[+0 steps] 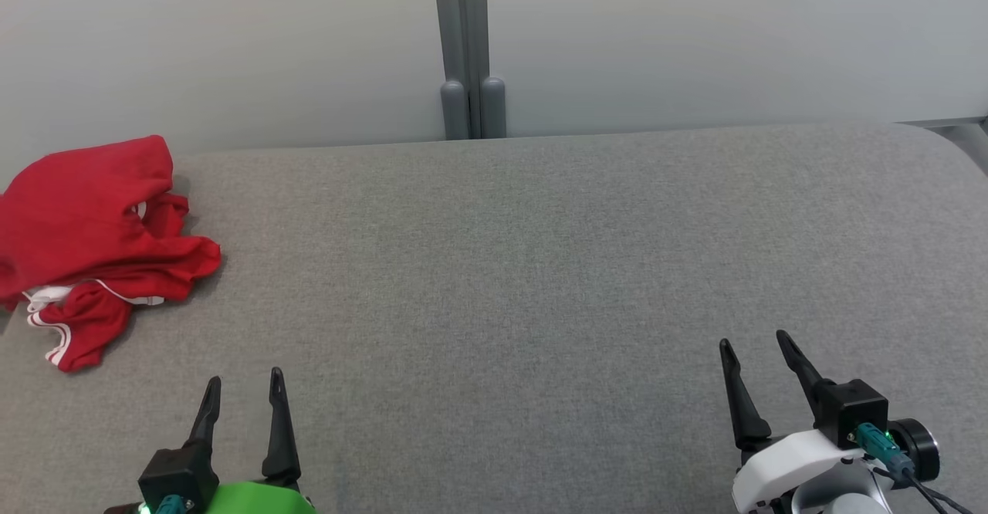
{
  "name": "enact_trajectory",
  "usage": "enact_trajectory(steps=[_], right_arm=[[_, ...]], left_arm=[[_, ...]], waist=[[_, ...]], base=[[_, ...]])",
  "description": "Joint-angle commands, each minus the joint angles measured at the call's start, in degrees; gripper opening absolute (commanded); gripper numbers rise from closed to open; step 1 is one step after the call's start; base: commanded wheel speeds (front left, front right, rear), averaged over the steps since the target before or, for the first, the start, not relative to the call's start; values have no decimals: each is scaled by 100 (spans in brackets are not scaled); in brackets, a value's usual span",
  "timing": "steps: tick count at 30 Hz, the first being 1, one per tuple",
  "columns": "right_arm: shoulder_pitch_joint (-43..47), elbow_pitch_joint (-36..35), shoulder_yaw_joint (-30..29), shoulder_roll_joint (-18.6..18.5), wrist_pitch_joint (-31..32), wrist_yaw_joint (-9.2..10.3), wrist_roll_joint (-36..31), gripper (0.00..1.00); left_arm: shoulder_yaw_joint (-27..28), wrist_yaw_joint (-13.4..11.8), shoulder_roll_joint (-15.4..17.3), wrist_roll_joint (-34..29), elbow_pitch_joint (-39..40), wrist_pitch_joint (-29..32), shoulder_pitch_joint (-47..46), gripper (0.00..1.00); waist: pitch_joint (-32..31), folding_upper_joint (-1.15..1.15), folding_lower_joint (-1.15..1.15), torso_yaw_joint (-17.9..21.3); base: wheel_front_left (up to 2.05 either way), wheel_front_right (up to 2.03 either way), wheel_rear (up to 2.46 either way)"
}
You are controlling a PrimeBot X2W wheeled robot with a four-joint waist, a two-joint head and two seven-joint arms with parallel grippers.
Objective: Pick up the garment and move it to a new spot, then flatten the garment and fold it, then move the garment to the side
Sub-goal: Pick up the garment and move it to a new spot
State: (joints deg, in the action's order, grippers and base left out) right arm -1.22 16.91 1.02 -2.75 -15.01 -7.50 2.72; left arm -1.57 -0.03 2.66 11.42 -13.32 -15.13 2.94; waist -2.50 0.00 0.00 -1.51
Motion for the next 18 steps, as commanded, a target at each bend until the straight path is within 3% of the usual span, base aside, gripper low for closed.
enact_trajectory(steps=[1, 8, 18], right_arm=[[87, -20, -2, -24, -27, 2, -41, 100], [131, -74, -53, -22, -23, 2, -45, 100], [199, -209, -31, -21, -23, 2, 59, 100]], left_arm=[[43, -48, 40, 43, -11, -4, 50, 100], [122, -52, 37, 78, -23, -3, 44, 100], [320, -33, 39, -157, 67, -3, 83, 100]], waist=[[3, 0, 0, -75], [30, 0, 0, -684], [68, 0, 0, -2165]], base=[[0, 0, 0], [0, 0, 0], [0, 0, 0]])
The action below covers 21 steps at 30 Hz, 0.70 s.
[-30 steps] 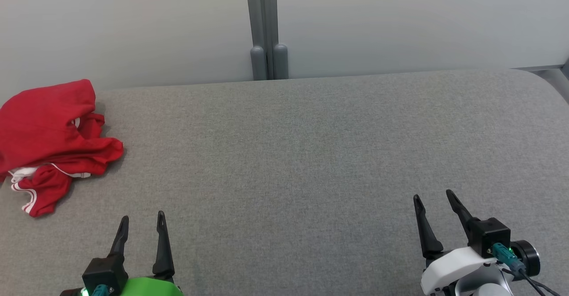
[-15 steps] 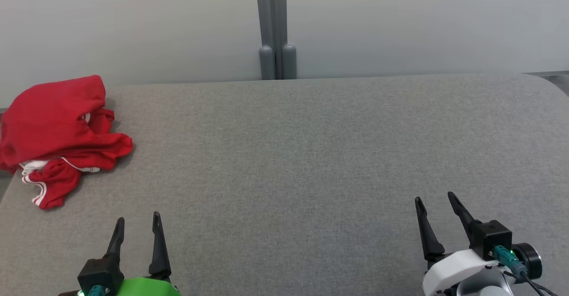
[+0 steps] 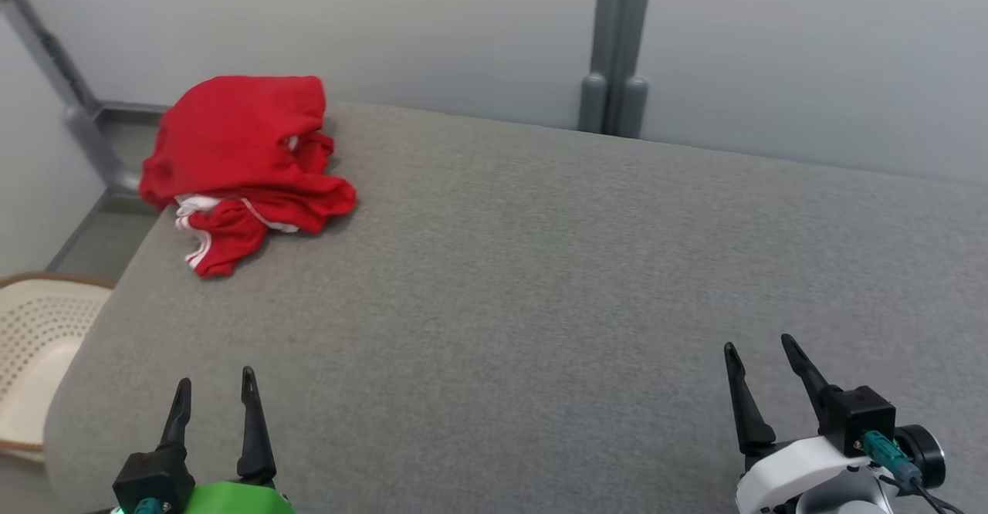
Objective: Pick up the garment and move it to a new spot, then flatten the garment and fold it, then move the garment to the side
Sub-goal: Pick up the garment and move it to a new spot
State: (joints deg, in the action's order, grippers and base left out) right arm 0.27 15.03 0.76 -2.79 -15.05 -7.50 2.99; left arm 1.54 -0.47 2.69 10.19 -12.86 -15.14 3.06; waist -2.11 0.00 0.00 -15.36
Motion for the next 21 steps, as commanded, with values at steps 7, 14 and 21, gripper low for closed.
enact_trajectory(steps=[7, 14, 21], right_arm=[[-194, -7, 319, -17, -20, 2, 36, 100], [-602, 165, 771, -25, -20, 4, -35, 100], [-747, 263, 888, -23, -20, 4, -33, 100]], left_arm=[[419, -70, 34, -26, 206, -2, 127, 100], [779, -322, 30, 243, 588, 0, 325, 100], [862, -424, 31, 363, 731, 0, 445, 100]], waist=[[195, 0, 0, -1438], [427, 0, 0, -1579], [484, 0, 0, -1605]], base=[[0, 0, 0], [0, 0, 0], [-3, -3, -3]])
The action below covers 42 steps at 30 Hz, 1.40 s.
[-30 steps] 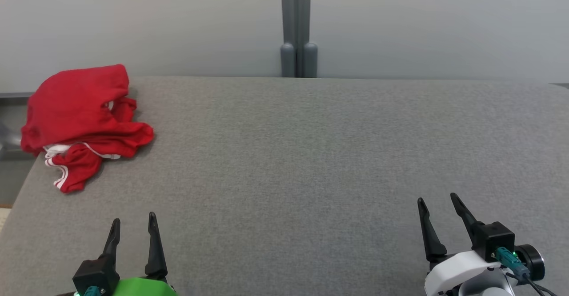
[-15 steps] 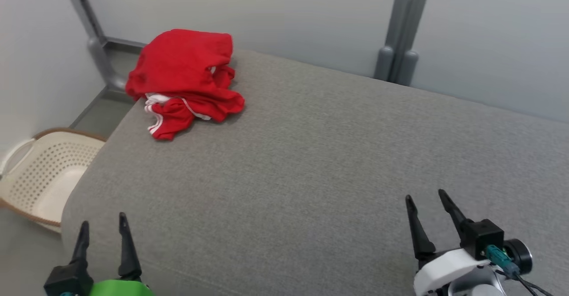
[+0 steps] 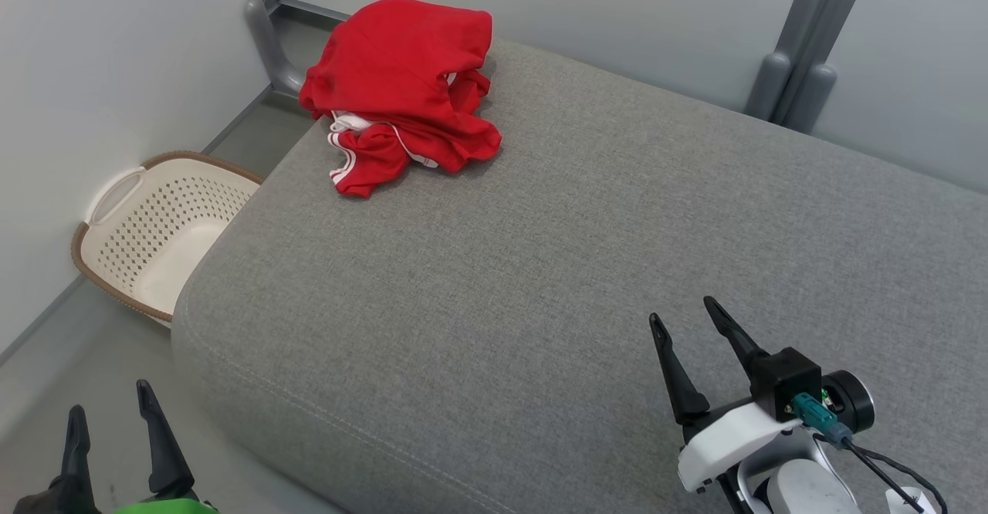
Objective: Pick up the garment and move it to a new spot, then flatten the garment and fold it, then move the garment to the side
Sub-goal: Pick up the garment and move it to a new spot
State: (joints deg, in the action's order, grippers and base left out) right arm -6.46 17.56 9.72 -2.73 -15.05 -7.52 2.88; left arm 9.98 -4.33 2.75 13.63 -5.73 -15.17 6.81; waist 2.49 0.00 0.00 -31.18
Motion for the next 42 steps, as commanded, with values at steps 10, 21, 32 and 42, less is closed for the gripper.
enact_trajectory(steps=[10, 21, 32, 42], right_arm=[[121, -62, -134, -28, -19, 6, -77, 100], [217, -408, -273, -26, -20, 7, -576, 100], [71, -881, 32, -29, -20, 7, -1066, 100], [37, -1308, 30, -24, -20, 7, -1226, 100]], left_arm=[[5, 336, 25, 415, -905, 2, -694, 100], [-311, 1008, 206, 828, -3364, 741, -3384, 100], [-14, 1082, 586, 1540, -4592, 1662, -5288, 100], [30, 1059, 965, 1694, -4927, 1796, -6109, 100]], waist=[[75, 0, 0, -5], [705, 0, 0, 341], [1628, 0, 0, 1514], [2169, 0, 0, 2057]], base=[[0, 0, 0], [0, 0, 0], [0, 0, 0], [0, 0, 0]])
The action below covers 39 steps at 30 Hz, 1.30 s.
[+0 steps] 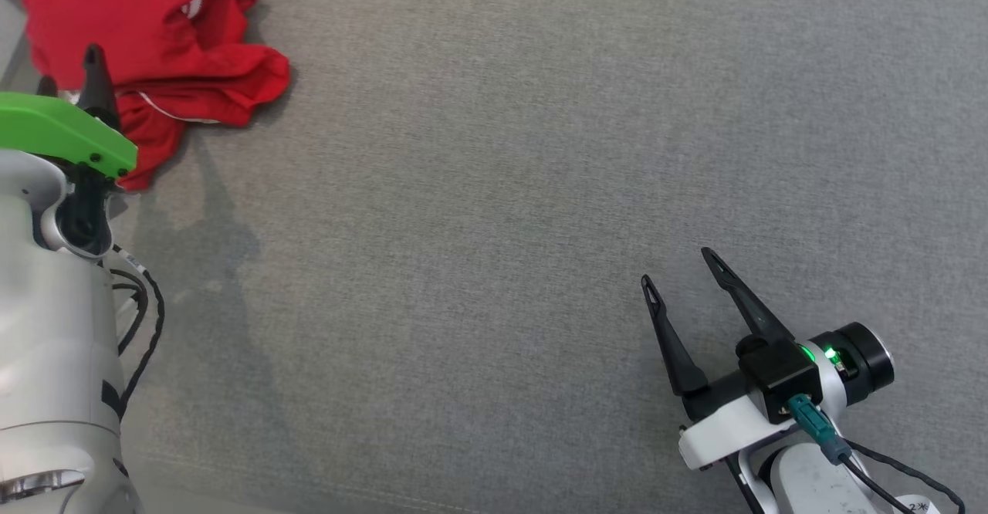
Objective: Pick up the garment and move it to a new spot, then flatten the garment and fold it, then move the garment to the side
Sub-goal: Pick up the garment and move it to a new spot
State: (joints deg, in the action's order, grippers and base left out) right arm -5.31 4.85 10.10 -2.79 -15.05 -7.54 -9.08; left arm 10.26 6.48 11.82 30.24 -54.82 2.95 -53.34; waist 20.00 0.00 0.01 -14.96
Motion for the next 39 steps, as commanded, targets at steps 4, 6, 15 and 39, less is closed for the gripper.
enact_trajectory(steps=[4, 6, 15, 39], right_arm=[[-54, -11, 14, -18, -20, 10, 66, 100], [-57, 0, 46, -17, -20, 10, 106, 100], [25, -87, 58, -18, -20, 10, 73, 100], [-78, 93, 158, -18, -20, 10, 653, 100]], left_arm=[[10, -86, 172, 23, -166, -68, -174, 100], [-23, -141, 237, -51, -267, -59, -163, 100], [-181, -637, 650, -374, -565, -162, -115, 100], [-658, -180, 1171, -584, -223, -308, -370, 0]], waist=[[379, 0, -1, 581], [308, 0, -1, 681], [284, 0, -1, 1258], [-348, 0, -1, 996]], base=[[0, 0, 0], [0, 0, 0], [0, 0, 0], [0, 0, 0]])
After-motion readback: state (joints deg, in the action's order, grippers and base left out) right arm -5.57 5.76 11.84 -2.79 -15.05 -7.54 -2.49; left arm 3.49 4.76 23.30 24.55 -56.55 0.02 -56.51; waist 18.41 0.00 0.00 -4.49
